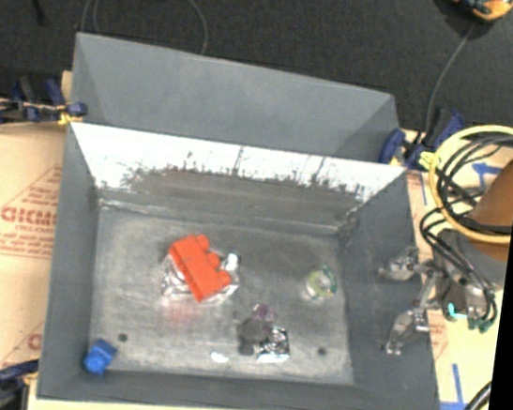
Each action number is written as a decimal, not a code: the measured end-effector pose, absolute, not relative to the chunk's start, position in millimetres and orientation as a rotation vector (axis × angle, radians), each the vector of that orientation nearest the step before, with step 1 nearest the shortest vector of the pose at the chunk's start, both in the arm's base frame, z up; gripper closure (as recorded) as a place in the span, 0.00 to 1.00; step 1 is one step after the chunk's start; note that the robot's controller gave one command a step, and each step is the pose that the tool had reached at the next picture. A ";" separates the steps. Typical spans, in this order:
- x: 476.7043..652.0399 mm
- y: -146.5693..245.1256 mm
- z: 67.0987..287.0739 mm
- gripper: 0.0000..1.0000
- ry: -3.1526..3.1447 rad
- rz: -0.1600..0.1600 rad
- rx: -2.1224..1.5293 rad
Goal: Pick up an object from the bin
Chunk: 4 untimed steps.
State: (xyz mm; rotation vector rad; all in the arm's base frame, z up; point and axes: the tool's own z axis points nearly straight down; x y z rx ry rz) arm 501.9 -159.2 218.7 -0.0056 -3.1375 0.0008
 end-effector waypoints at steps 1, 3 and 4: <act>483.1 -119.3 82.6 0.00 -3.147 0.004 -0.119; 537.3 7.1 74.5 0.00 -3.159 0.006 -0.003; 539.2 8.2 76.6 1.00 -3.164 0.002 0.005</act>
Offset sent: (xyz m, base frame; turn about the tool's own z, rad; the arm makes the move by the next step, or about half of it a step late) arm -0.0224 0.0444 -0.1487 0.0723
